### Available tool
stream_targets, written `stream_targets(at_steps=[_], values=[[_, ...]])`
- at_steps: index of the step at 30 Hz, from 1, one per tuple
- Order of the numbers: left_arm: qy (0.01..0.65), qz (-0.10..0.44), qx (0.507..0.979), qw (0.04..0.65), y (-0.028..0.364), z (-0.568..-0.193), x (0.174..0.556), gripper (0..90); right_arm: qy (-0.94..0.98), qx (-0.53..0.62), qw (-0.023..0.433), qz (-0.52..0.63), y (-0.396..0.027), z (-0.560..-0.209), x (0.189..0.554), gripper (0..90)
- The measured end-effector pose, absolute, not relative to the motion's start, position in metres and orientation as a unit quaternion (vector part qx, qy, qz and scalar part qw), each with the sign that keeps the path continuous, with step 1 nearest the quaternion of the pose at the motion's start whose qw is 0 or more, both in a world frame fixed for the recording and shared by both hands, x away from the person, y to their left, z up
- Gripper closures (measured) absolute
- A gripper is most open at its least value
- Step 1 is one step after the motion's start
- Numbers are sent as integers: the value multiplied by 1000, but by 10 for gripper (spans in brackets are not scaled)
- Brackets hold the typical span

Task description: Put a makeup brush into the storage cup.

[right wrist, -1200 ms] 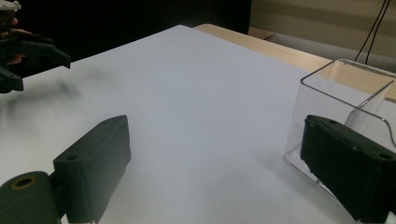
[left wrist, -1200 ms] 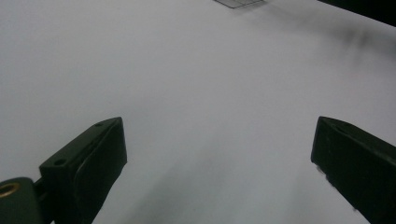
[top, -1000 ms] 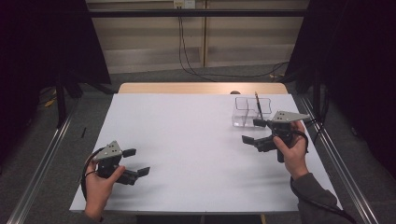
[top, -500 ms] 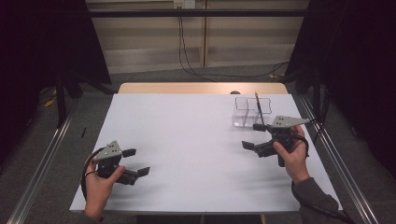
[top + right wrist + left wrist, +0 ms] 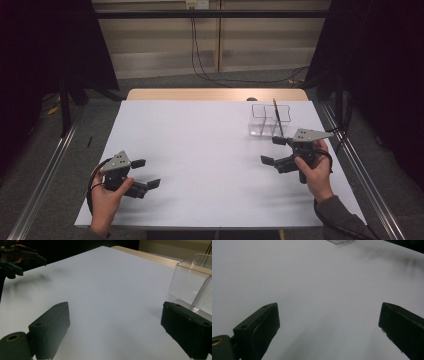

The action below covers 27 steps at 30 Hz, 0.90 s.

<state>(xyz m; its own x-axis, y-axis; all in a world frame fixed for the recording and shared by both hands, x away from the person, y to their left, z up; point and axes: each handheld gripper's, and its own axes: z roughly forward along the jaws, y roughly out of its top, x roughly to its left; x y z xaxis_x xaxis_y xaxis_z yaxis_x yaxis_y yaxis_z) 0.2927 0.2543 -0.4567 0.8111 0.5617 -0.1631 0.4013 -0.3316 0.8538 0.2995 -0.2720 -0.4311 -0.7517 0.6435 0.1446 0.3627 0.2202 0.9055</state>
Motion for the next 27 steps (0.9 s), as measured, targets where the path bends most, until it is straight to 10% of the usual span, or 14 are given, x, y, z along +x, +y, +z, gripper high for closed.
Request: stream_targets(at_steps=[27], values=[[297, 81, 812, 496, 255, -457, 293, 33, 780, 325, 124, 519, -275, -444, 282, 84]])
